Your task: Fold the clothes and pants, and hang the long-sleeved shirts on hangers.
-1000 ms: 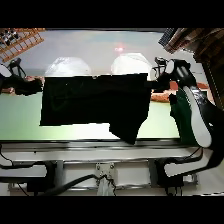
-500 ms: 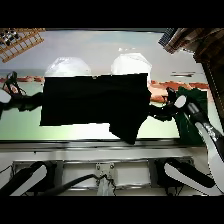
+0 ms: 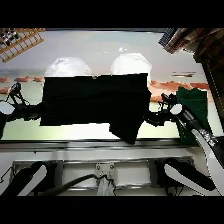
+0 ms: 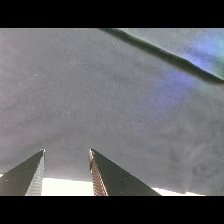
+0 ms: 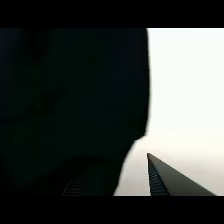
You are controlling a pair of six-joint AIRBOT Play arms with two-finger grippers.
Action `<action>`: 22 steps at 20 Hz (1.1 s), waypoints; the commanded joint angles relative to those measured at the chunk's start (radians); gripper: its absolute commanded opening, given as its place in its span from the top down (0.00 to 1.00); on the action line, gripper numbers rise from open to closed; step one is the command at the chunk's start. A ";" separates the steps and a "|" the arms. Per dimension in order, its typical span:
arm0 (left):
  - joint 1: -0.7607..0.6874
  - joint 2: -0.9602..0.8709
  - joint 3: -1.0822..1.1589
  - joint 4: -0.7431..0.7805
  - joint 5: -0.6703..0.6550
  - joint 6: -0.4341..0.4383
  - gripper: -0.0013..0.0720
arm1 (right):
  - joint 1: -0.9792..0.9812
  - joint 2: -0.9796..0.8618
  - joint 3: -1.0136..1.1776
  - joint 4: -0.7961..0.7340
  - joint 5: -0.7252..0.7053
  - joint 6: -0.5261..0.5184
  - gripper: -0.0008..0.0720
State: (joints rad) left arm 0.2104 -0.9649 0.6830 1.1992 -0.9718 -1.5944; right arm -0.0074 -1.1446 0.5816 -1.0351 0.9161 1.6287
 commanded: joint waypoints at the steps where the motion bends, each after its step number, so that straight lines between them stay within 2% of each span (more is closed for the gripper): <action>1: -0.001 0.006 -0.005 -0.004 -0.010 0.005 0.60 | 0.057 0.001 -0.005 0.013 -0.067 -0.013 0.37; 9: -0.001 0.006 -0.005 -0.004 -0.033 0.010 0.60 | 0.116 -0.016 -0.005 0.016 -0.080 -0.007 0.40; 13: -0.001 0.011 -0.005 -0.003 -0.058 0.013 0.60 | 0.192 -0.027 -0.005 0.018 -0.080 -0.006 0.59; 15: -0.001 0.022 -0.005 0.002 -0.064 0.013 0.60 | 0.222 -0.027 -0.005 0.017 -0.080 0.005 0.60; 17: 0.000 0.031 -0.006 0.008 -0.073 0.012 0.60 | 0.233 -0.027 -0.005 0.018 -0.080 0.005 0.68; 20: 0.005 0.037 -0.038 0.011 -0.071 -0.016 0.61 | 0.233 -0.027 -0.005 0.014 -0.080 0.005 0.96; 22: 0.019 0.037 -0.093 0.065 -0.071 -0.085 0.61 | 0.232 -0.027 -0.005 0.013 -0.080 0.004 0.96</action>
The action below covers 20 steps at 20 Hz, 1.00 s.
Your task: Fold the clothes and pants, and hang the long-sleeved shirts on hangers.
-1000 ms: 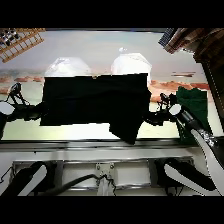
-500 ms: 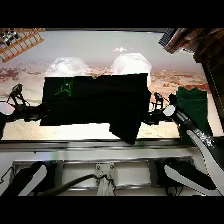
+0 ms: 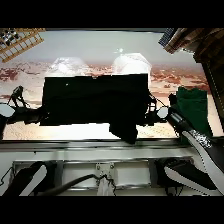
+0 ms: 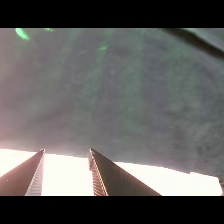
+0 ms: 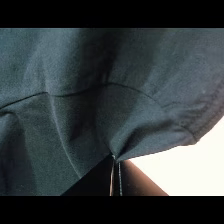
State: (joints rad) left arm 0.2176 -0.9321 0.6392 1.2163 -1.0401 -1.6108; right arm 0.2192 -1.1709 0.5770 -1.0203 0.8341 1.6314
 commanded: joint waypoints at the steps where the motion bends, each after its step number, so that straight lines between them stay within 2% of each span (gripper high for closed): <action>1: 0.022 0.004 -0.080 0.081 -0.002 -0.096 0.60 | 0.006 -0.001 0.000 -0.005 0.002 0.001 0.96; 2: 0.038 0.003 -0.109 0.113 -0.003 -0.115 0.60 | 0.006 -0.001 0.000 -0.006 0.002 0.000 0.96; 3: 0.057 0.003 -0.131 0.127 -0.003 -0.119 0.57 | 0.006 -0.001 0.000 -0.007 0.002 -0.002 0.96; 4: 0.084 0.003 -0.148 0.131 0.000 -0.119 0.48 | 0.006 -0.001 0.000 -0.008 0.002 -0.002 0.96; 5: 0.115 0.003 -0.156 0.134 0.010 -0.119 0.47 | 0.006 -0.001 0.000 -0.008 0.002 -0.003 0.96; 10: 0.280 -0.042 -0.157 0.111 0.082 -0.145 0.47 | 0.006 -0.001 0.000 -0.008 0.002 -0.029 0.96; 12: 0.318 -0.081 -0.157 0.092 0.104 -0.143 0.51 | 0.006 -0.001 0.000 -0.009 -0.003 -0.034 0.96; 20: 0.319 -0.095 -0.157 -0.087 0.230 -0.089 0.53 | 0.006 -0.001 0.000 -0.008 -0.025 -0.050 0.96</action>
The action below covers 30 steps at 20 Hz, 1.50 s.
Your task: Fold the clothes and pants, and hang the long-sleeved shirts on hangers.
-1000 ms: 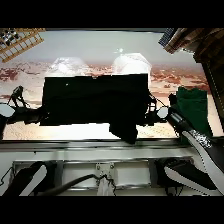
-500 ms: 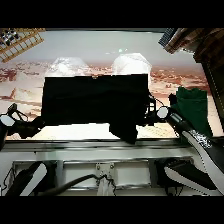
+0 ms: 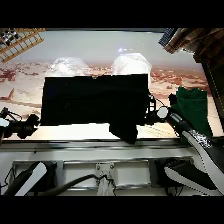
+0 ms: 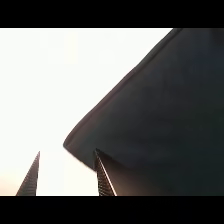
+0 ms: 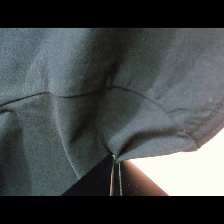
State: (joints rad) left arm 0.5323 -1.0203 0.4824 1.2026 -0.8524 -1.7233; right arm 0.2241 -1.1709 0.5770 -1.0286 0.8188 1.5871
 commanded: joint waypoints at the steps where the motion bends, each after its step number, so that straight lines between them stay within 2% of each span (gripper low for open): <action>1: 0.005 -0.011 0.000 -0.106 0.043 0.051 0.53 | 0.001 -0.001 0.000 0.001 -0.013 -0.006 0.96; 3: 0.003 -0.021 0.000 -0.164 0.042 0.097 0.65 | 0.001 -0.001 0.000 0.002 -0.020 -0.006 0.96; 9: -0.028 -0.023 0.000 -0.172 0.045 0.108 0.71 | 0.001 -0.001 0.000 0.003 -0.025 -0.006 0.96; 10: -0.028 -0.023 0.000 -0.172 0.040 0.110 0.80 | 0.001 -0.001 0.000 0.003 -0.025 -0.006 0.96; 13: -0.028 -0.023 0.000 -0.172 0.011 0.161 0.87 | 0.001 -0.001 0.000 0.003 -0.026 -0.006 0.96; 16: -0.027 -0.023 0.000 -0.171 -0.008 0.169 0.88 | 0.001 -0.001 0.000 0.003 -0.026 -0.006 0.96; 19: -0.027 -0.023 0.000 -0.171 -0.035 0.187 0.82 | 0.001 -0.001 0.000 0.003 -0.026 -0.006 0.96; 28: -0.027 -0.022 0.001 -0.127 -0.064 0.214 0.82 | 0.001 -0.001 0.000 0.002 -0.026 -0.007 0.96; 29: -0.027 -0.022 0.002 -0.127 -0.064 0.214 0.77 | 0.001 -0.001 0.000 0.002 -0.026 -0.007 0.96; 30: -0.027 -0.022 0.003 -0.127 -0.064 0.215 0.76 | 0.001 -0.001 0.000 0.002 -0.026 -0.008 0.96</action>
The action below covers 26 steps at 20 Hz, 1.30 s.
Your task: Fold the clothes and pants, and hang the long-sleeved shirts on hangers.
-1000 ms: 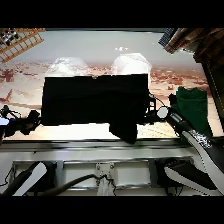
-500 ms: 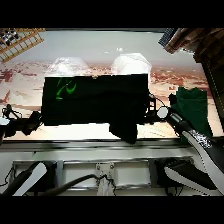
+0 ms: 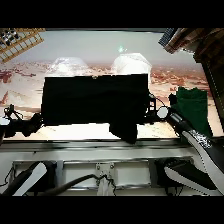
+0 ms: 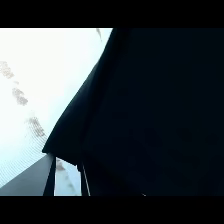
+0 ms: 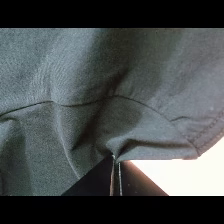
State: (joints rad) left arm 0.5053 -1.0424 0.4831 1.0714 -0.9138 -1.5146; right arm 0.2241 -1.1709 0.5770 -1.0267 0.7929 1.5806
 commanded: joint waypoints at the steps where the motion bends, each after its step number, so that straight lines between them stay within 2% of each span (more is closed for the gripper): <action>1: 0.000 0.000 0.002 0.005 -0.002 0.021 0.77 | 0.001 -0.001 0.000 0.000 0.000 -0.001 0.96; 2: 0.000 0.000 0.002 0.005 -0.001 0.034 0.77 | 0.001 -0.001 0.000 0.000 0.000 -0.001 0.96; 3: 0.000 0.000 0.002 0.005 0.002 0.040 0.81 | 0.001 -0.001 0.000 0.000 0.000 -0.001 0.96; 4: 0.000 0.000 0.002 0.005 0.003 0.042 0.98 | 0.001 -0.001 0.000 0.000 0.000 -0.001 0.96; 8: 0.001 0.004 0.006 0.005 0.012 0.043 0.98 | 0.001 0.008 0.000 0.001 0.003 -0.001 0.96; 11: 0.005 0.045 0.040 0.022 0.012 0.045 0.98 | 0.000 0.084 0.000 -0.027 0.028 0.000 0.96; 15: 0.021 0.134 0.092 0.162 0.011 -0.057 0.98 | 0.000 0.213 0.000 -0.132 0.172 0.000 0.96; 18: 0.029 0.194 0.092 0.208 -0.014 -0.057 0.98 | 0.000 0.307 0.000 -0.183 0.269 0.000 0.96; 23: 0.029 0.233 0.091 0.216 -0.072 -0.076 0.98 | 0.000 0.436 0.000 -0.187 0.414 0.005 0.96; 26: 0.028 0.248 0.091 0.218 -0.077 -0.076 0.98 | 0.000 0.495 0.000 -0.197 0.460 0.005 0.96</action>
State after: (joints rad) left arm 0.5327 -0.8112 0.5735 1.2800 -0.9741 -1.5810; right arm 0.2241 -0.7353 0.5766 -1.2095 1.1809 1.5852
